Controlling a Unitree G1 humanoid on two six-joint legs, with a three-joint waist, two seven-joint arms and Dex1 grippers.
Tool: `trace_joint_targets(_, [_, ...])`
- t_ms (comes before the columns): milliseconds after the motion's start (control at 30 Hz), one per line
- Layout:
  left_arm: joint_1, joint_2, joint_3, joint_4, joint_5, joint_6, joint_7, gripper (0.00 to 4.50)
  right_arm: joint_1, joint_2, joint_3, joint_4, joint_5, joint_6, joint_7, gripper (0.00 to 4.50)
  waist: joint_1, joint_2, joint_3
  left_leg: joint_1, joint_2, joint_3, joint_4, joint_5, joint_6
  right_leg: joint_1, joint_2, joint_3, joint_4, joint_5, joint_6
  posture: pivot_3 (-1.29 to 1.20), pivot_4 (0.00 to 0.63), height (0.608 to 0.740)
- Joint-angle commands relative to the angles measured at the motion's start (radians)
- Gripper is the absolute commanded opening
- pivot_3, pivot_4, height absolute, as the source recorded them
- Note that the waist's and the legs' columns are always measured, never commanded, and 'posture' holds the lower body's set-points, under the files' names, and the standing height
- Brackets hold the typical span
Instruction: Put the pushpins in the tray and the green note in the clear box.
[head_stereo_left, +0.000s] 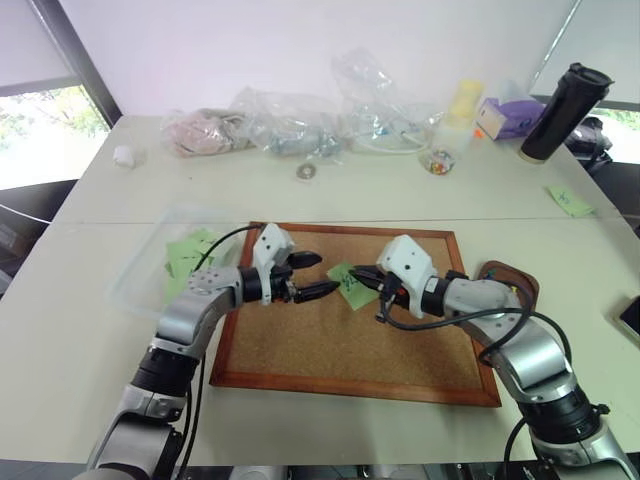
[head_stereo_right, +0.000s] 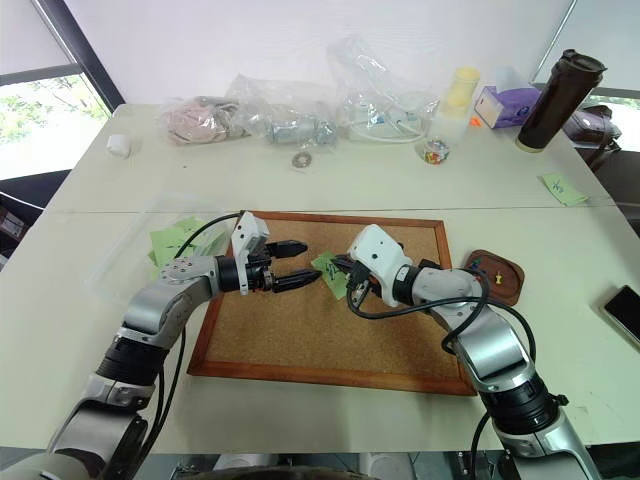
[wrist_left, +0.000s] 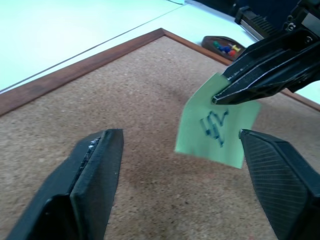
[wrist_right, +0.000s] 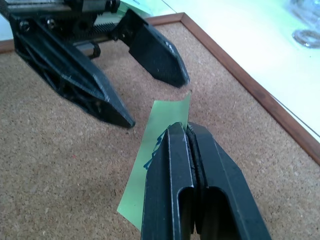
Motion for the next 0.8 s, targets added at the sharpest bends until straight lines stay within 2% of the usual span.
trace_joint_targets(33, [-0.031,0.001,0.014,-0.006,-0.027,0.01,-0.025,3.86,-0.024,-0.001,-0.018,-0.058,0.02,-0.005,0.009,0.0,0.0,0.0,0.0,0.0,0.0,0.0,0.0,0.0,0.0,0.0,0.0,0.0,0.0,0.0,0.0,0.0,0.15,0.74])
trace_joint_targets(167, [-0.044,-0.002,0.015,0.009,-0.054,0.039,-0.06,3.86,-0.031,-0.002,-0.019,-0.072,0.03,0.002,0.017,0.0,0.0,0.0,0.0,0.0,0.0,0.0,0.0,0.0,0.0,0.0,0.0,0.0,0.0,0.0,0.0,0.0,0.15,0.74])
trace_joint_targets(367, [-0.06,0.001,-0.005,0.045,-0.017,0.001,-0.064,3.86,-0.025,-0.013,-0.016,-0.052,0.024,0.021,0.015,0.0,0.0,0.0,0.0,0.0,0.0,0.0,0.0,0.0,0.0,0.0,0.0,0.0,0.0,0.0,0.0,0.0,0.15,0.74])
trace_joint_targets(600, [-0.052,0.036,-0.002,0.021,-0.007,-0.006,-0.075,3.86,0.036,0.002,-0.111,-0.029,0.115,0.087,0.018,0.0,0.0,-0.001,0.001,0.0,0.0,0.0,0.001,0.0,0.0,0.0,0.0,0.0,0.001,0.0,0.0,0.0,0.15,0.74])
trace_joint_targets(800, [-0.049,0.038,-0.013,0.047,0.019,-0.035,-0.065,3.86,0.049,0.018,-0.102,0.011,0.121,0.093,0.003,0.0,0.0,-0.001,0.001,0.0,0.0,0.0,0.0,0.0,0.0,0.0,0.0,0.0,0.001,0.0,0.0,0.0,0.15,0.74])
